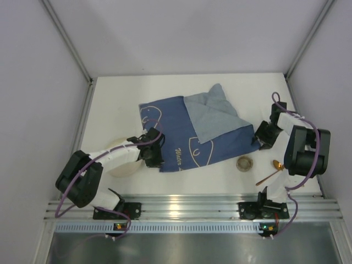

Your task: Set the dinner table for one person

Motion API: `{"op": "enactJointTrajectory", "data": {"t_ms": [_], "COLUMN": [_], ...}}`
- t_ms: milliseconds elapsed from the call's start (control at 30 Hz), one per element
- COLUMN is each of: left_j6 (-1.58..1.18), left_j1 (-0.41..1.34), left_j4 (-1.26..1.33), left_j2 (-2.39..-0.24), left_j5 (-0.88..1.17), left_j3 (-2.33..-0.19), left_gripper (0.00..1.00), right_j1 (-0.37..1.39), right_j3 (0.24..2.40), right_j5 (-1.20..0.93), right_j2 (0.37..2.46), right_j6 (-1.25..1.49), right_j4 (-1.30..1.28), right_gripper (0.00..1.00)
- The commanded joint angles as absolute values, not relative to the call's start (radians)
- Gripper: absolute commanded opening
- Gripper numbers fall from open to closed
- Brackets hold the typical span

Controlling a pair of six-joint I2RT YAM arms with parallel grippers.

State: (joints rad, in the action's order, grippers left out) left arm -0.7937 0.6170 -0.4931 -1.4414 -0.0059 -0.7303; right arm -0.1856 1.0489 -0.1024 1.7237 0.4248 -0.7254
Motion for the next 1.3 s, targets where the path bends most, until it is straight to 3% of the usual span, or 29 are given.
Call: {"op": "enactJointTrajectory", "data": {"t_ms": [0, 100, 200, 233, 367, 600, 700, 833, 967, 1033, 1133, 1267], "left_j6": [-0.769, -0.761, -0.743, -0.736, -0.697, -0.574, -0.572, -0.664, -0.718, -0.697, -0.620, -0.581], "left_j1": [0.615, 0.615, 0.615, 0.615, 0.614, 0.574, 0.519, 0.372, 0.285, 0.268, 0.267, 0.265], "left_j4": [-0.572, -0.580, -0.594, -0.613, -0.740, -0.948, -0.860, -0.759, -0.758, -0.683, -0.513, -0.330], "left_j2": [-1.454, -1.454, -1.468, -1.474, -1.497, -1.627, -1.705, -1.882, -2.055, -1.999, -1.816, -1.561], "left_j5": [-0.046, -0.046, -0.048, -0.052, -0.084, -0.225, -0.195, -0.040, 0.066, 0.075, 0.069, 0.124], "left_j3": [-0.750, -0.759, -0.785, -0.813, -0.990, -1.685, -1.859, -2.090, -2.493, -2.513, -2.279, -1.706], "left_gripper": [0.00, 0.00, 0.00, 0.00, 0.00, 0.00, 0.00, 0.00, 0.00, 0.00, 0.00, 0.00], "right_j1": [-0.169, -0.166, -0.163, -0.163, -0.160, -0.150, -0.134, -0.126, -0.127, -0.124, -0.123, -0.086], "right_j3": [1.009, 1.003, 1.011, 1.014, 1.064, 1.504, 1.723, 2.038, 2.453, 2.485, 2.230, 1.836], "right_j5": [-0.173, -0.198, -0.238, -0.253, -0.291, -0.347, -0.364, -0.426, -0.508, -0.509, -0.445, -0.359], "right_j2": [1.775, 1.796, 1.813, 1.803, 1.689, 1.539, 1.612, 1.876, 2.028, 1.994, 1.794, 1.614], "right_j6": [0.462, 0.466, 0.463, 0.462, 0.460, 0.573, 0.597, 0.658, 0.715, 0.687, 0.600, 0.503], "right_j4": [-0.549, -0.505, -0.488, -0.489, -0.552, -0.712, -0.726, -0.748, -0.767, -0.733, -0.626, -0.625], "right_gripper": [0.46, 0.35, 0.04, 0.00, 0.00, 0.00, 0.00, 0.00, 0.00, 0.00, 0.00, 0.00]}}
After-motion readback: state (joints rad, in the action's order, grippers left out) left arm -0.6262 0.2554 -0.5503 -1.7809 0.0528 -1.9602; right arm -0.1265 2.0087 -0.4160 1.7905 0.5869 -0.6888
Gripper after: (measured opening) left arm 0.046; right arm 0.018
